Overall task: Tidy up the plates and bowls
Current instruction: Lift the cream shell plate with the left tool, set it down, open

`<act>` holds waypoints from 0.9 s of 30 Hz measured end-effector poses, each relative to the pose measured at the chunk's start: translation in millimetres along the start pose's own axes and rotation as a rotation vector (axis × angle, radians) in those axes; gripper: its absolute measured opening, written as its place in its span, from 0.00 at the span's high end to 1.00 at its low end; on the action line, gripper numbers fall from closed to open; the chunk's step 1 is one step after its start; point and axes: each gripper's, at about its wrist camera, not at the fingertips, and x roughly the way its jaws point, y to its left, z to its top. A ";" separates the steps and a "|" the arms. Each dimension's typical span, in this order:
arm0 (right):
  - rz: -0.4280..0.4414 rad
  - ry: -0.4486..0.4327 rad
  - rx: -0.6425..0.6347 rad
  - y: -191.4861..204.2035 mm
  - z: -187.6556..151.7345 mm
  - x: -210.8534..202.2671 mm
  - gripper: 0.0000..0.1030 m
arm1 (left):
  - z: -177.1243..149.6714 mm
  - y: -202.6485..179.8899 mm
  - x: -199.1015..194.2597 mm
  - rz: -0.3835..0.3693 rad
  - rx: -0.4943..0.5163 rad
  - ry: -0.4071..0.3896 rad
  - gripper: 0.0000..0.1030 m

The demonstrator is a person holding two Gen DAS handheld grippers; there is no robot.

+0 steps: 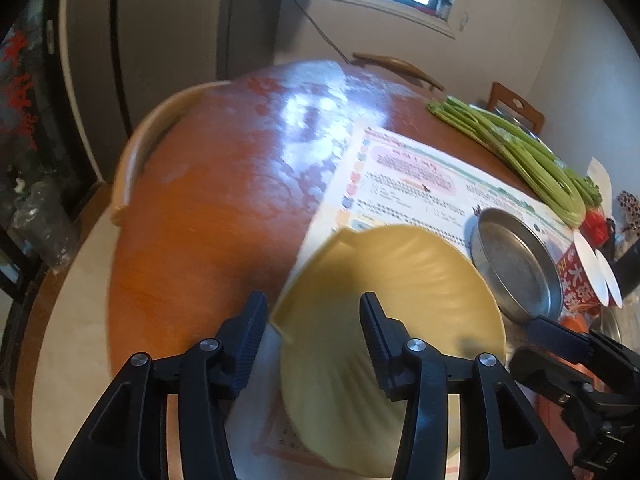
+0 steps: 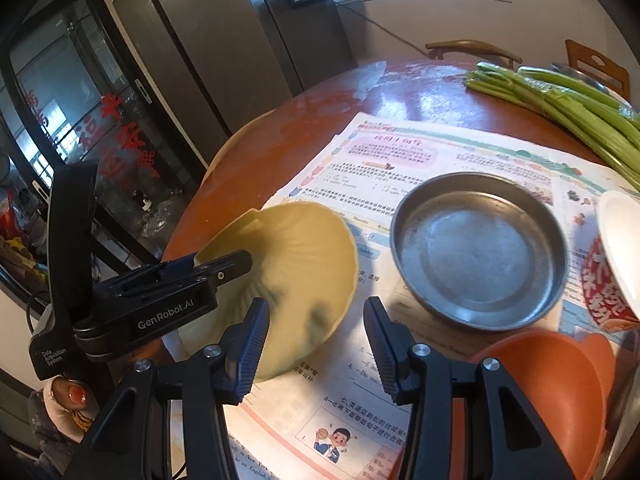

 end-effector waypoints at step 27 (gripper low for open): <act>-0.071 -0.198 0.037 -28.1 -33.9 -115.3 0.52 | -21.7 -108.2 -76.5 -0.141 0.184 -0.086 0.46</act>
